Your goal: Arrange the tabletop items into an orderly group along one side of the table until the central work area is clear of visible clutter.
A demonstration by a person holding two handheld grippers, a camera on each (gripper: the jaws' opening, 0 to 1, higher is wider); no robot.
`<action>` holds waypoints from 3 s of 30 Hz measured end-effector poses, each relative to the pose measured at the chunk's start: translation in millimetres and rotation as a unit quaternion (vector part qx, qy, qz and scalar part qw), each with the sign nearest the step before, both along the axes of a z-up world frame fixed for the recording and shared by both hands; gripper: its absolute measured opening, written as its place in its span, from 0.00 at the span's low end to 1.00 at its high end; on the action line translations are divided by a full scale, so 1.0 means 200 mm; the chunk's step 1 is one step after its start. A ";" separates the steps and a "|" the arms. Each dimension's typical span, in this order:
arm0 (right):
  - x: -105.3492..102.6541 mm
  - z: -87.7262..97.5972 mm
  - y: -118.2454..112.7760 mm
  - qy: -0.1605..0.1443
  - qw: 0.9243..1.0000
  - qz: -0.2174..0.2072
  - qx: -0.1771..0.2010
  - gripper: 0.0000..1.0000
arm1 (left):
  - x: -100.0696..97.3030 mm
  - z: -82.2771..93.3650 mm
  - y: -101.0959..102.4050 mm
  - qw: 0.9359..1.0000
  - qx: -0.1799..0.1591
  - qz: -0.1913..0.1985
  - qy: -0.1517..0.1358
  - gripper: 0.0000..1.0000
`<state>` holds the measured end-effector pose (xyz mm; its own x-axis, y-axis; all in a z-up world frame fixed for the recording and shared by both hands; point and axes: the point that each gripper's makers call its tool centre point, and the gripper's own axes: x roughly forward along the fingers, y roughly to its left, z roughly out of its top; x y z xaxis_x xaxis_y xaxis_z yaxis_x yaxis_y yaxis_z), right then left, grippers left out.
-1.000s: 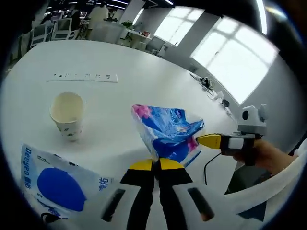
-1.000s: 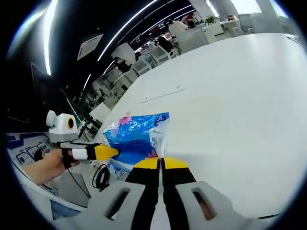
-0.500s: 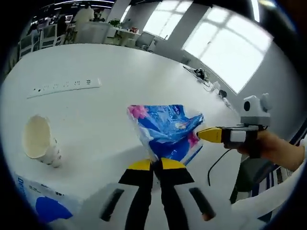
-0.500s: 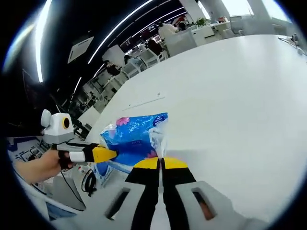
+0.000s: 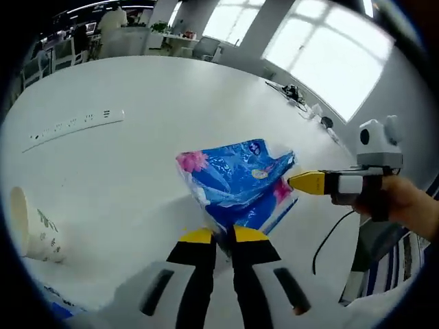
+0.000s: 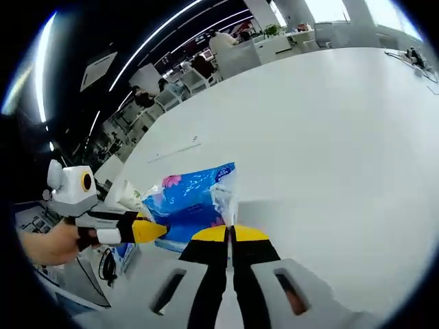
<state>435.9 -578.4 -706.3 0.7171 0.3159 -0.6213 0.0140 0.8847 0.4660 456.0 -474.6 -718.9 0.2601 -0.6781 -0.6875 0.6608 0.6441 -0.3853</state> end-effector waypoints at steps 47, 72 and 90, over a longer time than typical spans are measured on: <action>0.10 -0.25 -0.14 0.031 0.998 0.005 -0.062 0.01 | 0.05 -0.20 -0.16 0.998 0.042 -0.035 0.032 0.22; -0.03 -0.06 -0.07 -0.019 0.999 -0.008 -0.037 0.49 | 0.11 0.02 -0.01 0.997 0.035 -0.021 -0.062 0.75; -0.22 0.03 0.10 -0.032 0.999 -0.008 0.003 0.50 | -0.02 0.16 0.20 0.997 0.001 -0.011 -0.073 0.84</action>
